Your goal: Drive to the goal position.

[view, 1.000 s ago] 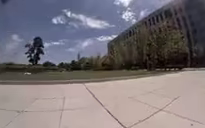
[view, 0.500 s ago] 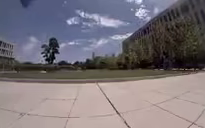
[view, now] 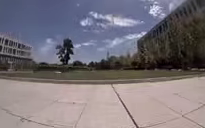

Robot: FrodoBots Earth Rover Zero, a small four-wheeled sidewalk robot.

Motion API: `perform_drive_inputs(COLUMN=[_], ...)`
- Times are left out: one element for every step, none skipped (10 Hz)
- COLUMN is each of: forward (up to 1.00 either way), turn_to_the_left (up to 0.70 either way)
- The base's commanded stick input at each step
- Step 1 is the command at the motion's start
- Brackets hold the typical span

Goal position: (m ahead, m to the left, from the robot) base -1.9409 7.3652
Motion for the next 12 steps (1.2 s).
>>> perform_drive_inputs(forward=[0.70, 0.70, 0.70, 0.70, 0.70, 0.70, 0.70, 0.70, 0.70, 0.70, 0.70, 0.70], turn_to_the_left=[0.27, 0.27, 0.27, 0.27, 0.27, 0.27, 0.27, 0.27, 0.27, 0.27, 0.27, 0.27])
